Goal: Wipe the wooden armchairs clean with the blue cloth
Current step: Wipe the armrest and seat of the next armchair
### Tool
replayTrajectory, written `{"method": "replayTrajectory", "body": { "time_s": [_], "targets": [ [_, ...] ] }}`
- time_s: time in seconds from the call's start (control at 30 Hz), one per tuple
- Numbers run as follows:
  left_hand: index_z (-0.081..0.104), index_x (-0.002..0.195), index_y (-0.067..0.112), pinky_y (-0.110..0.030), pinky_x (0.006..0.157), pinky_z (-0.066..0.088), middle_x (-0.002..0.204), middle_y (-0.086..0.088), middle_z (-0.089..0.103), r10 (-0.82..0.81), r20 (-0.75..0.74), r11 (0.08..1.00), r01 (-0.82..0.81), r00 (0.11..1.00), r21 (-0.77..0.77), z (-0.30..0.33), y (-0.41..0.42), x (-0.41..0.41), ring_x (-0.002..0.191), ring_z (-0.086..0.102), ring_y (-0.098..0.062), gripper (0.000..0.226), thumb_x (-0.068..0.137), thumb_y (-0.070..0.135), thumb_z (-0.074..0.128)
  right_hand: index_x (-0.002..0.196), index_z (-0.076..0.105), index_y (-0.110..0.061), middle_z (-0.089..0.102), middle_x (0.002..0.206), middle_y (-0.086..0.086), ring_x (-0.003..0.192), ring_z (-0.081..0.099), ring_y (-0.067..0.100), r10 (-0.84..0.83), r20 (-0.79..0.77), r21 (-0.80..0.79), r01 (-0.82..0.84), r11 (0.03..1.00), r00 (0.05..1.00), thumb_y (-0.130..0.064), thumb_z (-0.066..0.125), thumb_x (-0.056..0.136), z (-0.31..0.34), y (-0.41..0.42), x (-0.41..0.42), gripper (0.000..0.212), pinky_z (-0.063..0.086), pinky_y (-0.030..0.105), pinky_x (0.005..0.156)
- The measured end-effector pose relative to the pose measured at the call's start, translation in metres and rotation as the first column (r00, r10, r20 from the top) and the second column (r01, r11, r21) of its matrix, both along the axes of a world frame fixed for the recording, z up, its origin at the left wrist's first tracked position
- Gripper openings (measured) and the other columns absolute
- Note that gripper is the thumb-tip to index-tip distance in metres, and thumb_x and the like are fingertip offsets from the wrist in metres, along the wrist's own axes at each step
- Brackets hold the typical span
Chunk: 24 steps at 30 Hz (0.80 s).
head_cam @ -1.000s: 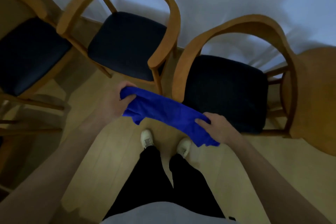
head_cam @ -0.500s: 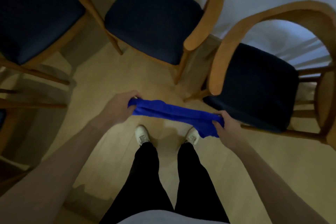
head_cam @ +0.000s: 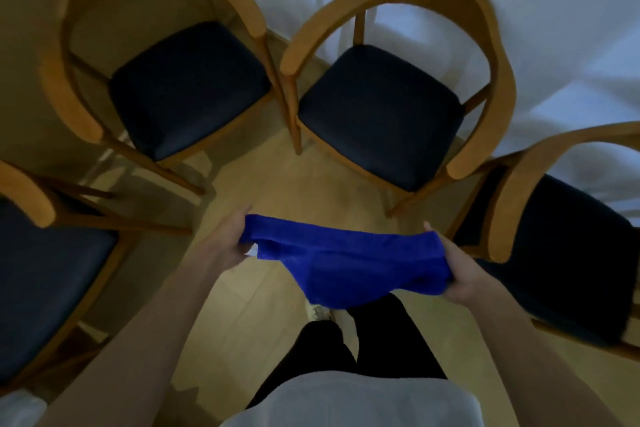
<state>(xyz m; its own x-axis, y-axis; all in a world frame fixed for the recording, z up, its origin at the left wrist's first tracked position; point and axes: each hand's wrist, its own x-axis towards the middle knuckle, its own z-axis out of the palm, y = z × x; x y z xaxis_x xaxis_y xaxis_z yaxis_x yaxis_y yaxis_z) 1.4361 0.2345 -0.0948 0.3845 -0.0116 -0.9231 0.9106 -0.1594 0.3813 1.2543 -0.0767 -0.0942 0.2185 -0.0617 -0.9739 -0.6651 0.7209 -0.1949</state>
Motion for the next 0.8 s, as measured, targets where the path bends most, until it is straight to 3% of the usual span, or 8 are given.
{"method": "replayTrajectory", "body": {
  "time_s": [0.1,0.23,0.33,0.47,0.57,0.63,0.7,0.8],
  "targets": [
    [0.056,0.101,0.008,-0.042,0.087,0.045,0.089,-0.011,0.066,-0.004,-0.158,0.982,-0.027,0.987,-0.189,-0.001,0.002,0.020,0.086,0.061,-0.028,0.041,0.087,0.046,0.049,0.108,0.074,-0.015,0.073,0.103,0.020,0.084,0.073,0.038,0.027,-0.034,0.087,-0.024,0.996,0.999,-0.063,0.064,0.082,-0.009,-0.006,0.016,0.056,0.058,0.049,0.065],
    [0.048,0.113,0.019,-0.038,0.085,0.045,0.102,-0.009,0.062,-0.170,0.009,0.984,0.170,0.985,-0.060,-0.013,-0.017,0.032,0.086,0.057,-0.024,0.042,0.078,0.016,0.070,0.118,0.071,-0.016,0.071,0.115,0.016,0.102,0.069,0.035,0.220,0.051,0.122,-0.225,0.967,0.974,-0.044,0.080,0.075,-0.020,-0.013,0.044,0.052,0.057,0.046,0.075],
    [0.051,0.123,0.023,-0.042,0.088,0.051,0.105,-0.018,0.066,-0.212,0.164,0.977,0.205,0.964,0.060,-0.015,-0.030,0.051,0.092,0.063,-0.029,0.052,0.079,0.007,0.076,0.121,0.065,-0.004,0.071,0.114,0.017,0.095,0.069,0.029,0.364,0.059,0.010,-0.366,0.931,0.929,-0.027,0.083,0.066,-0.021,-0.025,0.069,0.063,0.056,0.037,0.073],
    [0.064,0.103,0.025,-0.040,0.085,0.052,0.101,-0.013,0.069,-0.414,0.331,0.908,0.362,0.848,0.209,-0.009,-0.041,0.085,0.095,0.064,-0.028,0.022,0.088,0.009,0.067,0.117,0.068,-0.006,0.072,0.111,0.014,0.103,0.068,0.030,0.470,0.136,-0.224,-0.435,0.872,0.872,-0.034,0.081,0.066,-0.013,-0.046,0.104,0.060,0.052,0.043,0.093],
    [0.070,0.096,0.023,-0.029,0.077,0.055,0.099,-0.002,0.069,-0.494,0.425,0.869,0.451,0.759,0.204,0.000,-0.046,0.114,0.092,0.065,-0.020,0.018,0.083,0.011,0.072,0.121,0.062,-0.013,0.072,0.113,0.008,0.098,0.070,0.021,0.518,0.111,-0.378,-0.446,0.811,0.848,-0.034,0.081,0.070,0.002,-0.059,0.141,0.058,0.054,0.034,0.080],
    [0.067,0.103,0.024,-0.014,0.068,0.049,0.103,0.002,0.065,-0.658,0.460,0.743,0.614,0.596,0.266,0.007,-0.051,0.137,0.085,0.063,-0.014,0.032,0.075,0.012,0.079,0.131,0.052,-0.016,0.069,0.112,0.003,0.096,0.069,0.015,0.549,0.068,-0.472,-0.458,0.754,0.833,-0.034,0.083,0.071,0.011,-0.066,0.167,0.070,0.053,0.026,0.073],
    [0.061,0.111,0.024,-0.013,0.067,0.037,0.105,0.003,0.053,-0.867,0.412,0.476,0.716,0.281,0.512,0.008,-0.059,0.162,0.085,0.053,-0.012,0.041,0.075,0.016,0.078,0.145,0.036,-0.028,0.069,0.110,-0.006,0.095,0.068,0.005,0.594,0.119,-0.542,-0.449,0.710,0.796,-0.026,0.087,0.069,0.023,-0.072,0.196,0.092,0.052,0.021,0.076],
    [0.063,0.107,0.017,-0.020,0.071,0.030,0.102,0.001,0.038,-0.943,0.311,0.314,0.625,0.118,0.715,0.012,-0.074,0.209,0.087,0.046,-0.014,0.024,0.084,0.010,0.068,0.143,0.041,-0.036,0.054,0.129,-0.017,0.113,0.052,0.002,0.867,-0.126,-0.732,-0.634,0.247,0.483,-0.027,0.086,0.072,0.044,-0.083,0.244,0.084,0.043,0.028,0.098]
  ]
}}
